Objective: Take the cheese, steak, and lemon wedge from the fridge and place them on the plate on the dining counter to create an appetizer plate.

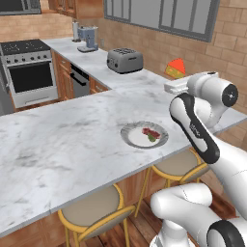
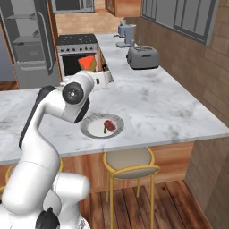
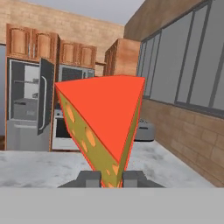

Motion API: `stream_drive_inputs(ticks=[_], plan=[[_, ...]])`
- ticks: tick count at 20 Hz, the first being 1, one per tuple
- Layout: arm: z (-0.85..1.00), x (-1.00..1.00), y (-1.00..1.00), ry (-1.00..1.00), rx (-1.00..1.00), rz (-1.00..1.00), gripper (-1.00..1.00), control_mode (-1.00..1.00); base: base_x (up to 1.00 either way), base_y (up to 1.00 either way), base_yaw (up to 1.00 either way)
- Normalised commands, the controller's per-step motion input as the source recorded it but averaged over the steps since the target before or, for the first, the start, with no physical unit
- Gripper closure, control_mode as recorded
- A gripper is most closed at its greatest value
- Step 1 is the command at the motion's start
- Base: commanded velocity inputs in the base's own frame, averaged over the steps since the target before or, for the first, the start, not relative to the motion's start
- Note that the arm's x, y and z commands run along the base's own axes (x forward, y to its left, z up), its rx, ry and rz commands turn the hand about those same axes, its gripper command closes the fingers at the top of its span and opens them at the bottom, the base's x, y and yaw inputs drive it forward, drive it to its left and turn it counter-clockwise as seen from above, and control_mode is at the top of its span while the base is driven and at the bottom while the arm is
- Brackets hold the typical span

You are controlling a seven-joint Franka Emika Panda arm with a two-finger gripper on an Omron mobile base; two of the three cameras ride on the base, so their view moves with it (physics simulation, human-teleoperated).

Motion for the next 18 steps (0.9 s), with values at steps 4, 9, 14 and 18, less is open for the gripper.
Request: stream_drive_inputs(ticks=[4, 9, 14, 18], plan=[[-0.63, 0.10, 0.00, 0.02, 0.00, 0.00, 1.00, -1.00, 0.00, 0.00, 0.00], [-0.40, 0.22, 0.00, 0.06, 0.00, 0.00, 1.00, -1.00, 0.00, 0.00, 0.00], [-0.19, 0.36, 0.00, 0.12, 0.00, 0.00, 1.00, -1.00, 0.00, 0.00, 0.00], [-0.18, 0.29, 0.00, 0.17, 0.00, 0.00, 1.00, -1.00, 0.00, 0.00, 0.00]])
